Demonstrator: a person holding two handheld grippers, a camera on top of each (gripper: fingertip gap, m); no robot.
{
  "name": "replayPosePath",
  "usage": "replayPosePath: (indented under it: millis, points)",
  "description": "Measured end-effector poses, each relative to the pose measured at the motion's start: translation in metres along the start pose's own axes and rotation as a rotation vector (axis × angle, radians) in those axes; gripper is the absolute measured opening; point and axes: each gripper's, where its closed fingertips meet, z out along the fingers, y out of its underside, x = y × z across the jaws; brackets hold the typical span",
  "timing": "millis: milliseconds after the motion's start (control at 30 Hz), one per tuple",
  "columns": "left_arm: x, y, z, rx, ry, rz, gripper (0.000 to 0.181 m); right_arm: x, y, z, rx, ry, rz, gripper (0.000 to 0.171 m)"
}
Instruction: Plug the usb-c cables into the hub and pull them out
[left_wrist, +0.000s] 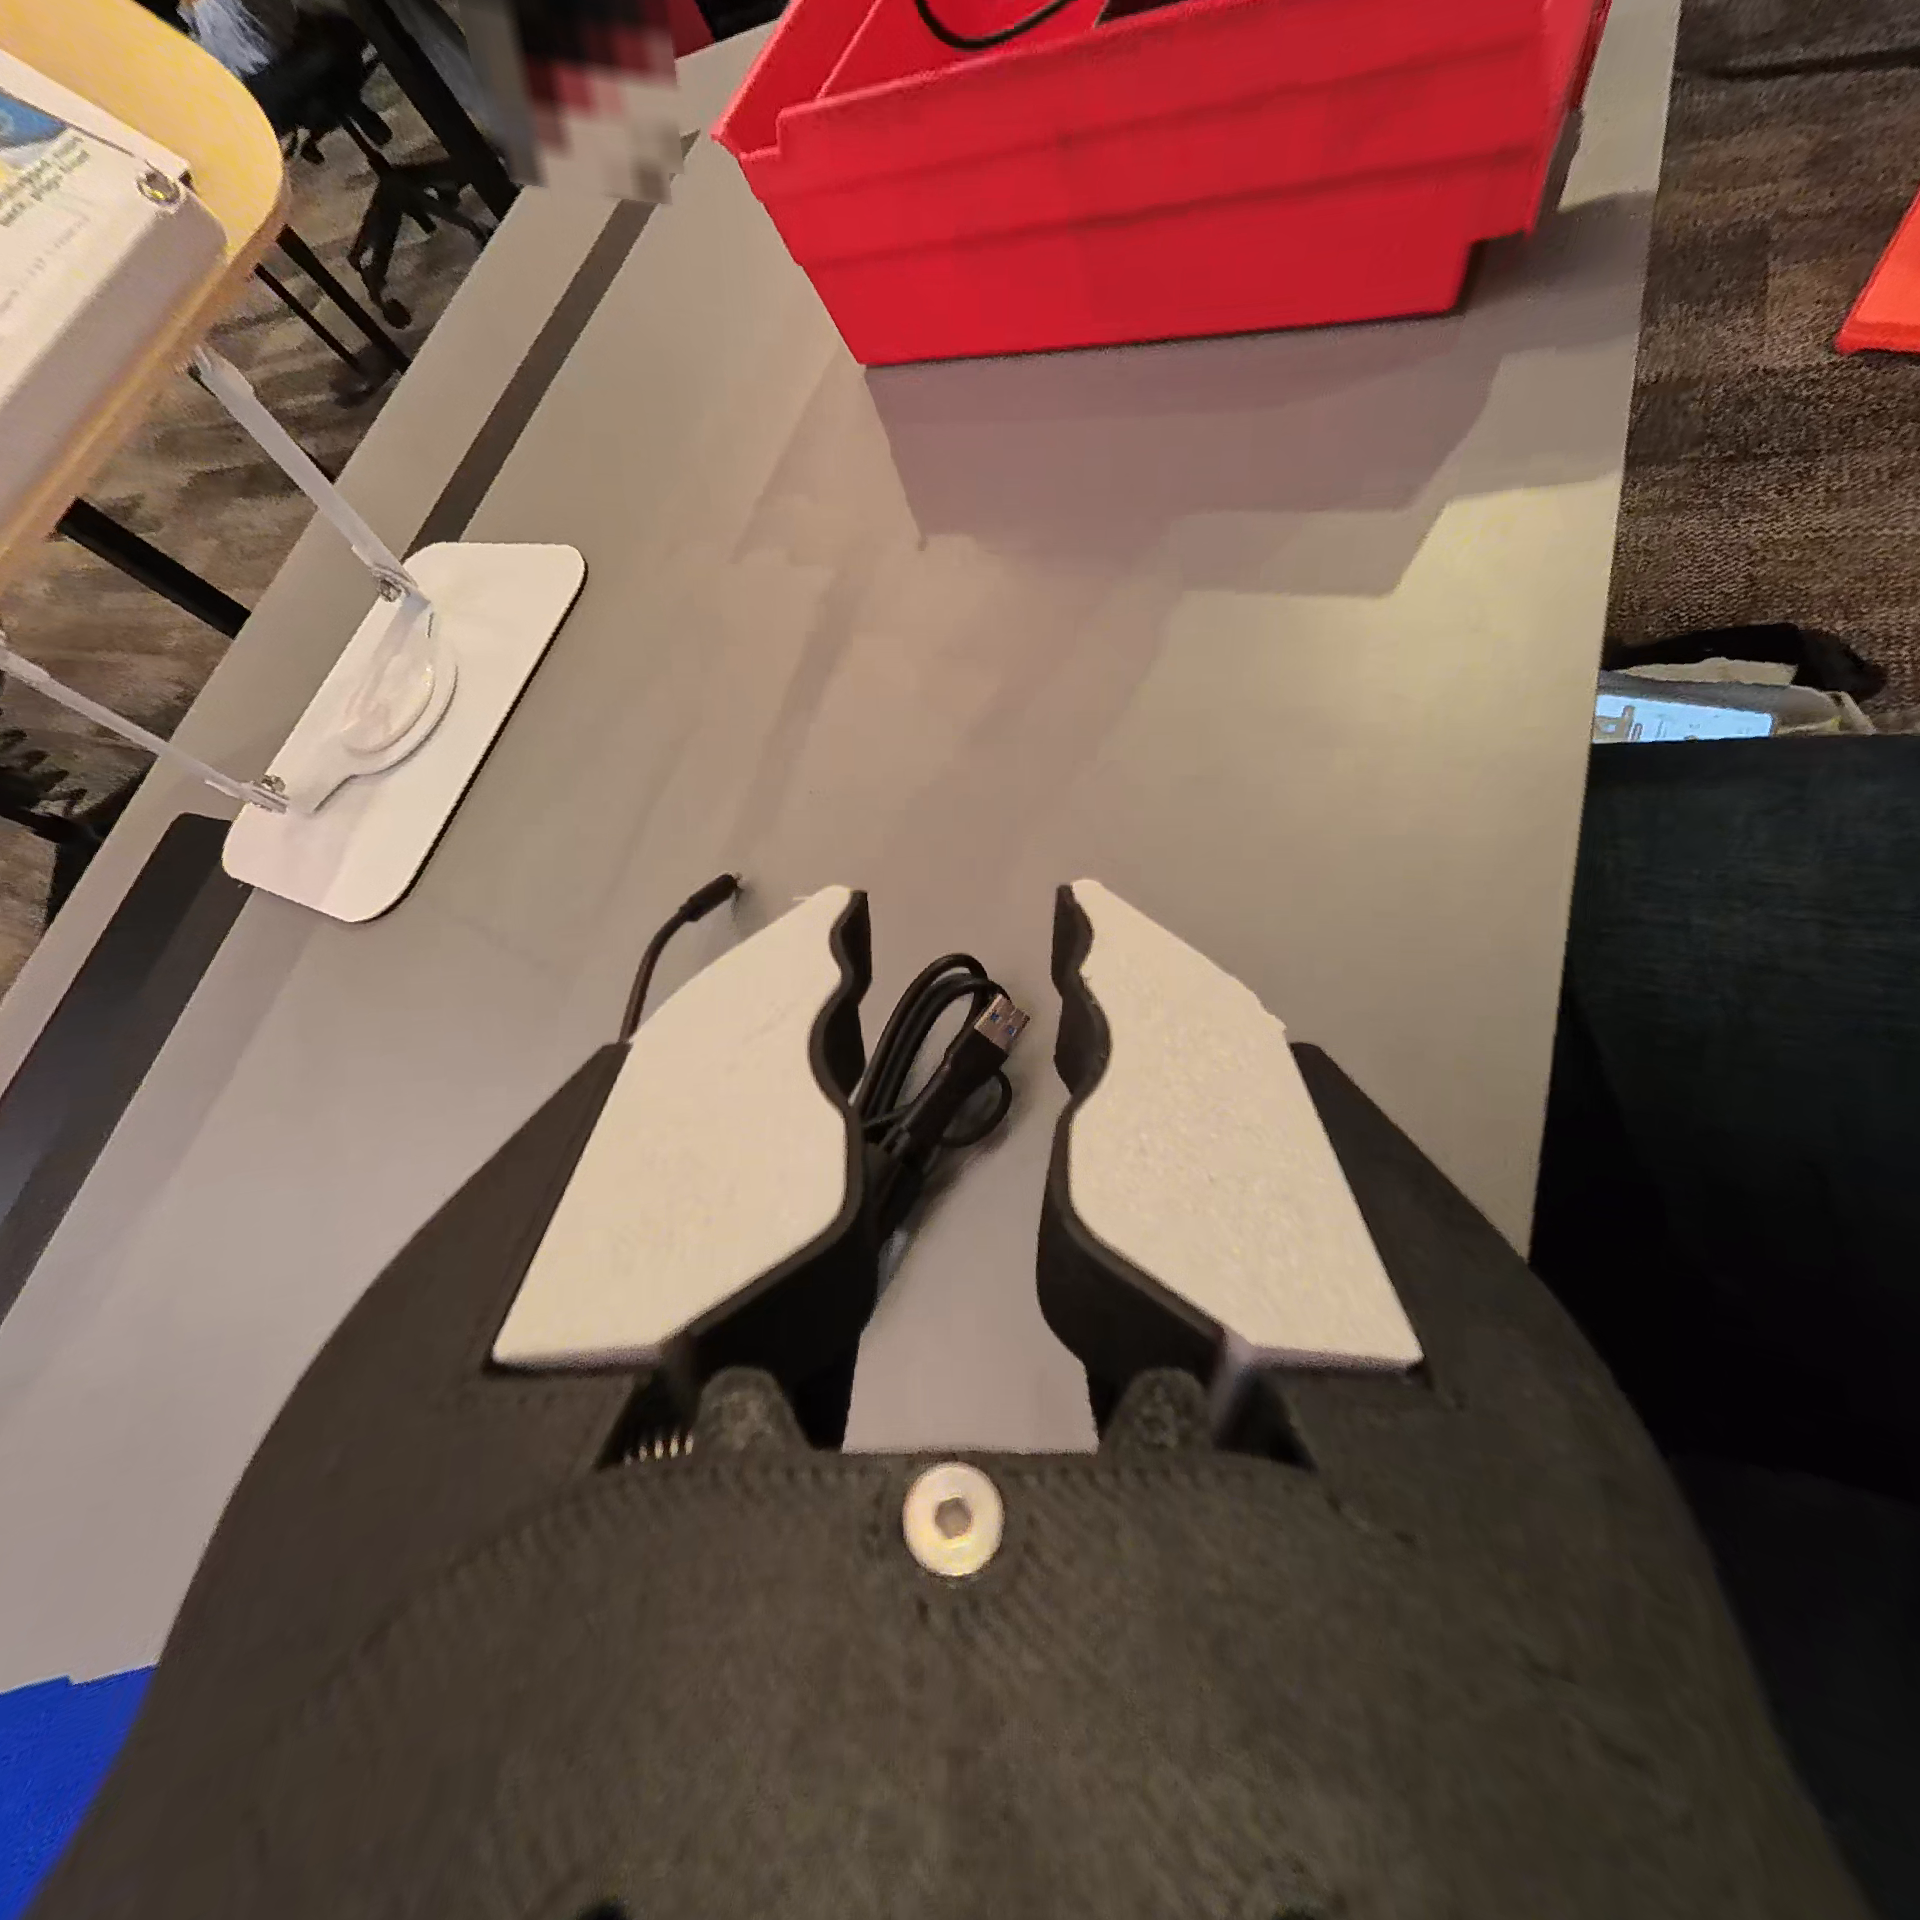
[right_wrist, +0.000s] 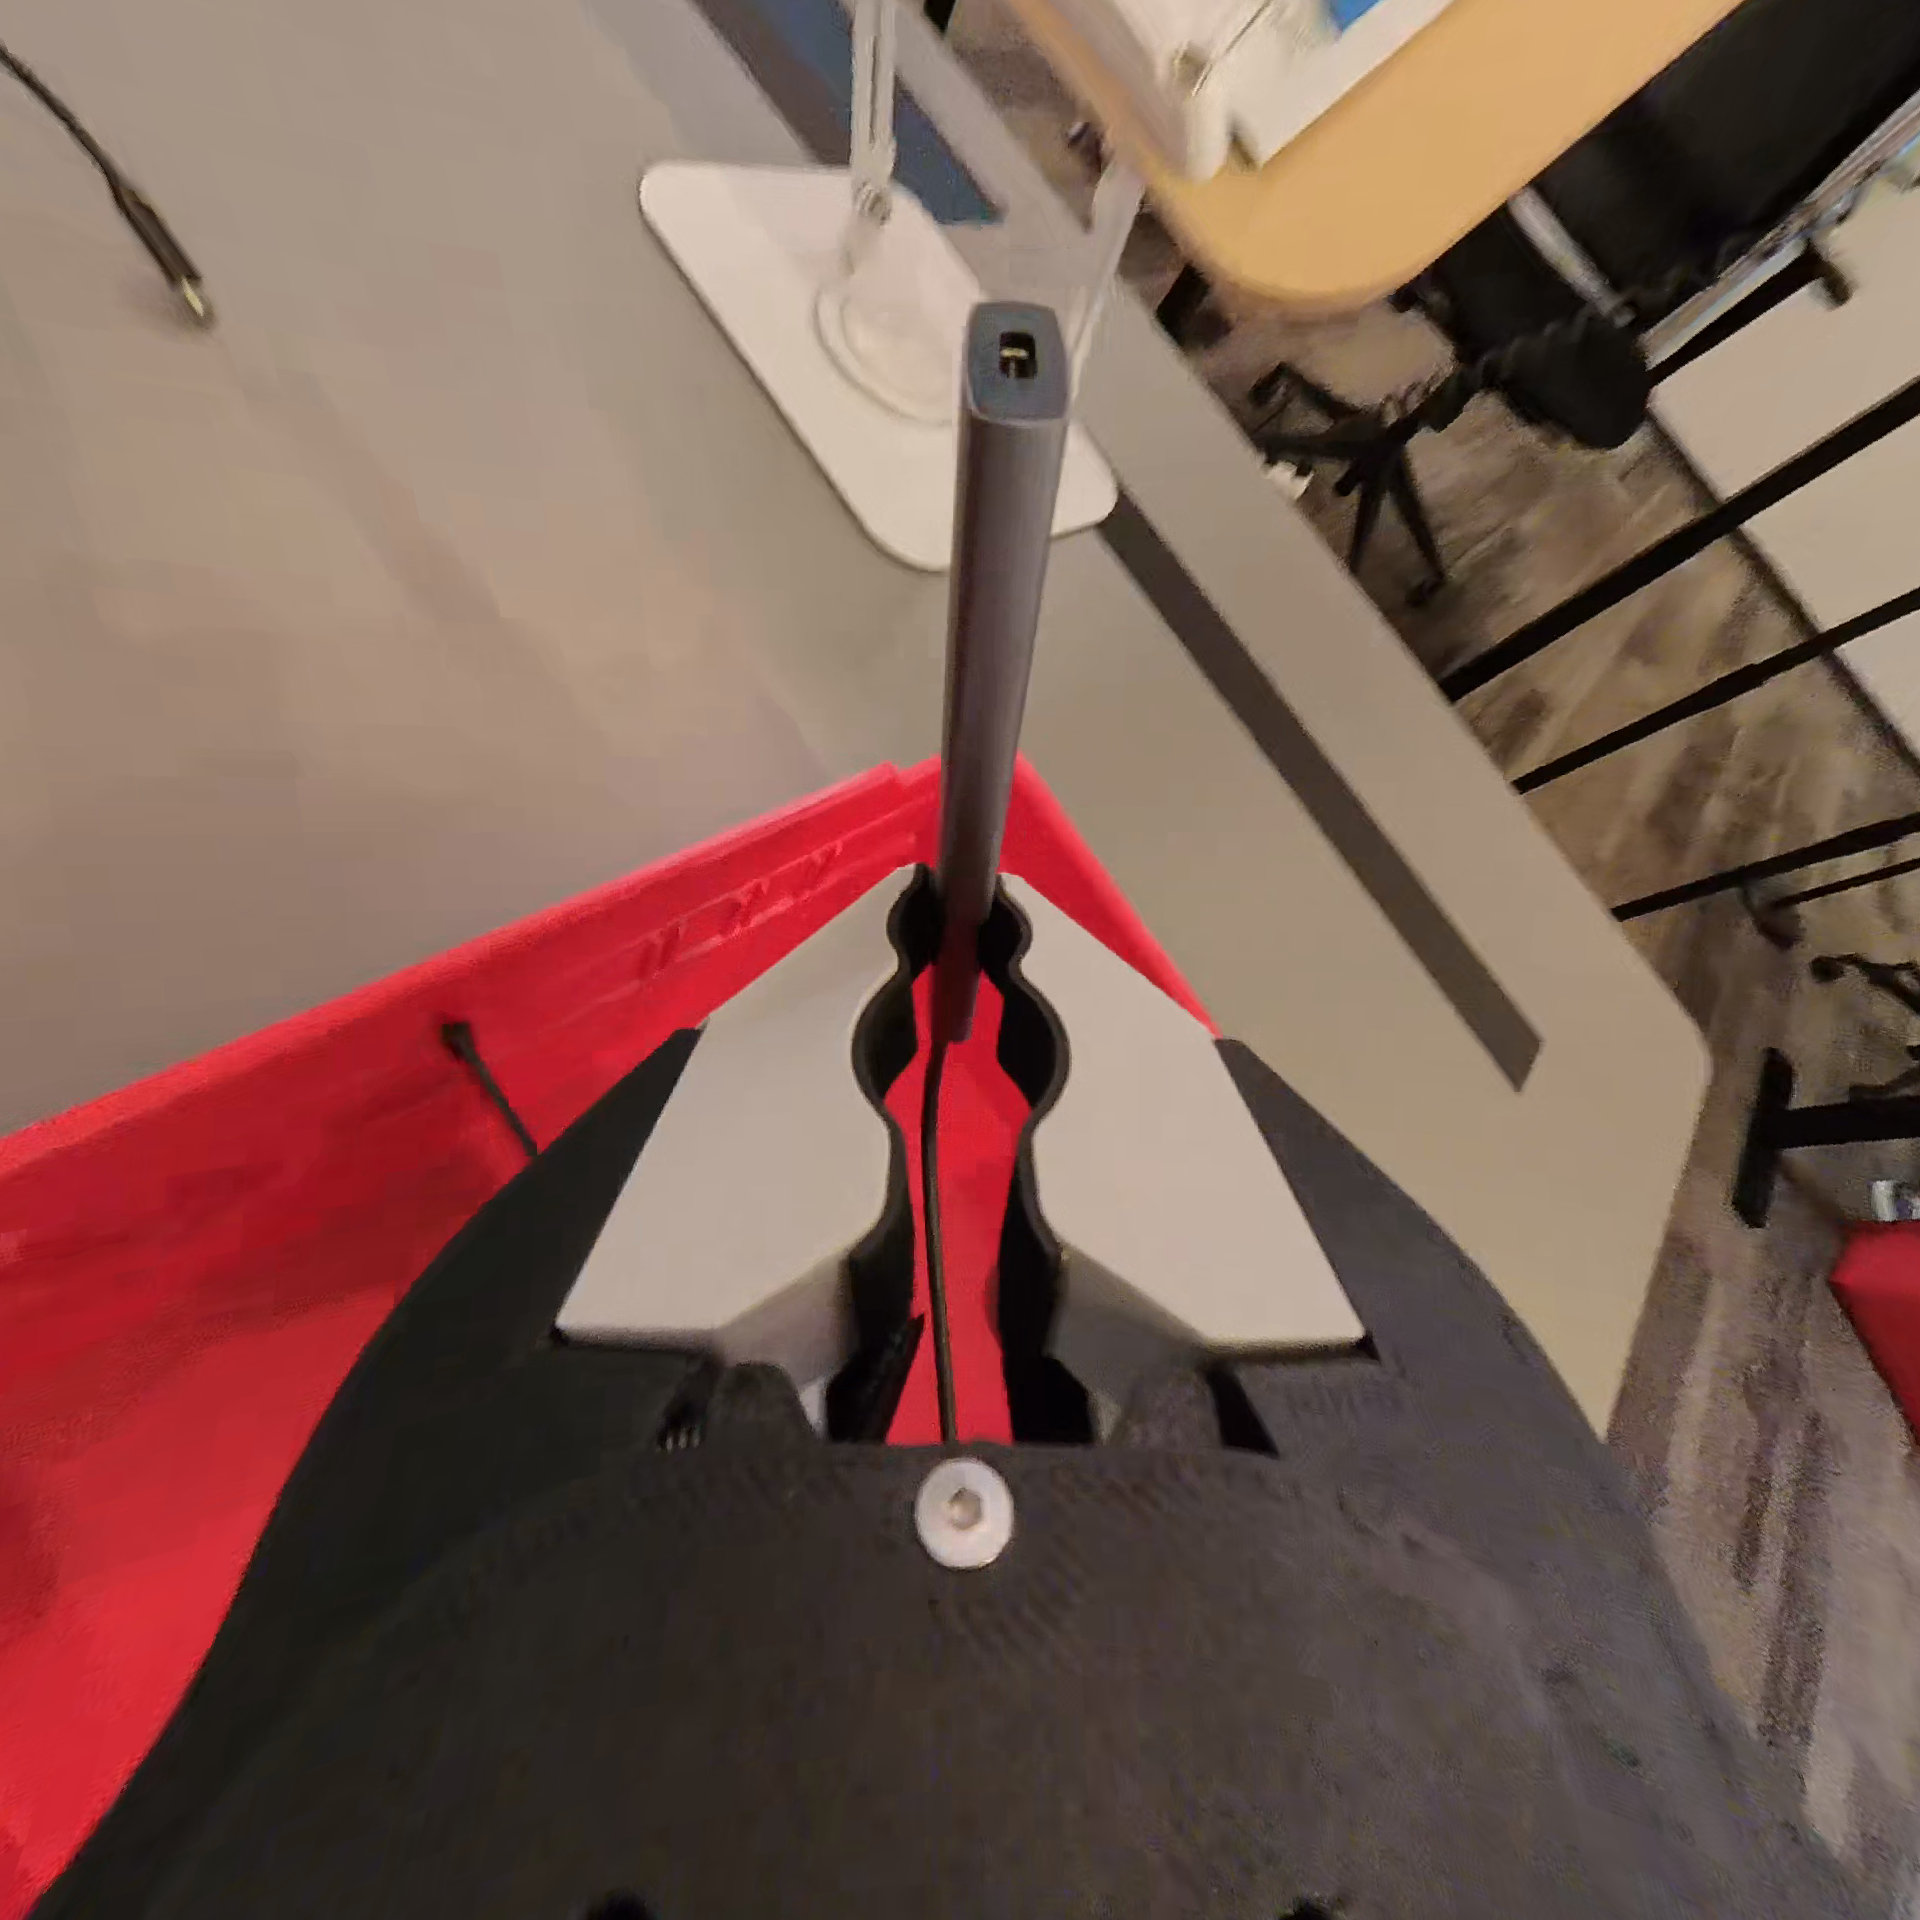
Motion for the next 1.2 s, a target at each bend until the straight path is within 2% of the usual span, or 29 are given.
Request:
replayPosePath:
  millis: [267, 333, 467, 500, 567, 733, 800, 900, 1033, 1133, 1200]
  points:
    - [0.005, 0.013, 0.007, -0.063, 0.021, 0.015, 0.036, -0.038, 0.065, 0.036, -0.314, -0.272, 0.132, 0.007]
    - [0.006, 0.016, 0.008, -0.079, 0.027, 0.01, 0.037, -0.038, 0.069, 0.037, -0.374, -0.294, 0.156, 0.007]
    - [0.007, 0.021, 0.008, -0.1, 0.034, 0.003, 0.038, -0.027, 0.092, 0.034, -0.589, -0.227, 0.026, 0.018]
    - [0.007, 0.022, 0.008, -0.107, 0.033, 0.003, 0.039, -0.029, 0.094, 0.033, -0.612, -0.232, 0.02, 0.027]
    - [0.007, 0.023, 0.007, -0.115, 0.03, 0.004, 0.04, -0.027, 0.09, 0.031, -0.601, -0.216, 0.013, 0.032]
    - [0.002, 0.029, 0.005, -0.133, 0.018, -0.004, 0.04, -0.007, 0.063, 0.008, -0.54, -0.056, -0.013, 0.03]
    - [-0.002, 0.031, 0.003, -0.141, 0.003, -0.008, 0.041, -0.006, 0.035, -0.004, -0.453, -0.008, -0.012, 0.03]
    - [-0.008, 0.033, 0.001, -0.146, -0.014, -0.028, 0.041, -0.03, -0.028, -0.021, -0.258, 0.003, -0.006, 0.028]
    - [-0.015, 0.034, -0.005, -0.167, -0.04, -0.029, 0.041, -0.125, -0.114, -0.022, -0.043, -0.158, -0.081, 0.028]
    - [-0.019, 0.033, -0.018, -0.192, -0.046, -0.011, 0.042, -0.209, -0.143, 0.007, 0.014, -0.33, -0.145, 0.039]
    - [-0.025, 0.032, -0.031, -0.215, -0.059, 0.014, 0.042, -0.261, -0.148, 0.037, 0.011, -0.454, -0.166, 0.045]
